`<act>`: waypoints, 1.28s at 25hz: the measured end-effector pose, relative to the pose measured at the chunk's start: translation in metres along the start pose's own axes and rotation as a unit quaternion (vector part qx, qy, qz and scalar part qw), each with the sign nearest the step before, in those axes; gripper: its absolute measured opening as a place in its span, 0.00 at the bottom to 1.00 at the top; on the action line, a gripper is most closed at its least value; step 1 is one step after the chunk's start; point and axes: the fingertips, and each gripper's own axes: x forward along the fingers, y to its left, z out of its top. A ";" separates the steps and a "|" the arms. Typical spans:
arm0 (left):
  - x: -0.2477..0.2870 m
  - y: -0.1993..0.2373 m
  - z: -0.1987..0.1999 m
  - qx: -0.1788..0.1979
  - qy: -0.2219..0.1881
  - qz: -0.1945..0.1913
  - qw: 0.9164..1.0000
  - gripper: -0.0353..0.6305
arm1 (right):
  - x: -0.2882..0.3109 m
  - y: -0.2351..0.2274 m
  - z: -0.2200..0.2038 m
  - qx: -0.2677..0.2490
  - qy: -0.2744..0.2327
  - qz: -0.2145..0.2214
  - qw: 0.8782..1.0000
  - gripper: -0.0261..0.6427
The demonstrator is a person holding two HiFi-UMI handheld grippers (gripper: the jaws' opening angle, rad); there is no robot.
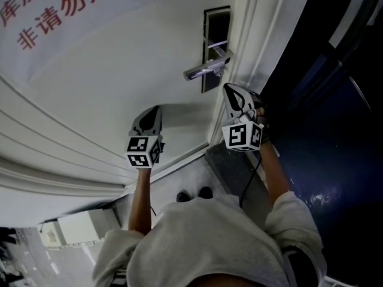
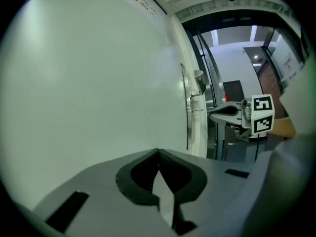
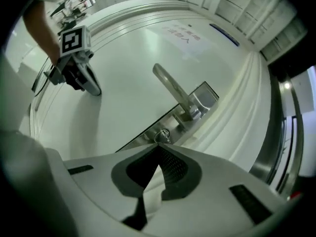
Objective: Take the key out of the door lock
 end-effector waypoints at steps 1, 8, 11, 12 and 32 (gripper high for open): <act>0.001 -0.001 -0.001 0.000 0.001 -0.003 1.000 0.08 | 0.001 0.000 0.002 -0.031 0.001 0.001 1.000 0.07; 0.004 -0.008 -0.005 -0.001 0.004 -0.018 1.000 0.08 | 0.010 0.007 0.007 -0.194 0.019 -0.008 0.981 0.07; 0.004 -0.008 -0.006 -0.002 0.004 -0.020 1.000 0.08 | 0.011 0.008 0.009 -0.224 0.018 -0.020 0.974 0.08; 0.003 -0.008 -0.007 -0.002 0.005 -0.021 1.000 0.08 | 0.010 0.008 0.010 -0.231 0.016 -0.024 0.973 0.08; 0.007 -0.011 -0.009 -0.014 0.005 -0.032 0.999 0.08 | 0.044 -0.003 0.007 -0.287 0.028 -0.046 0.956 0.13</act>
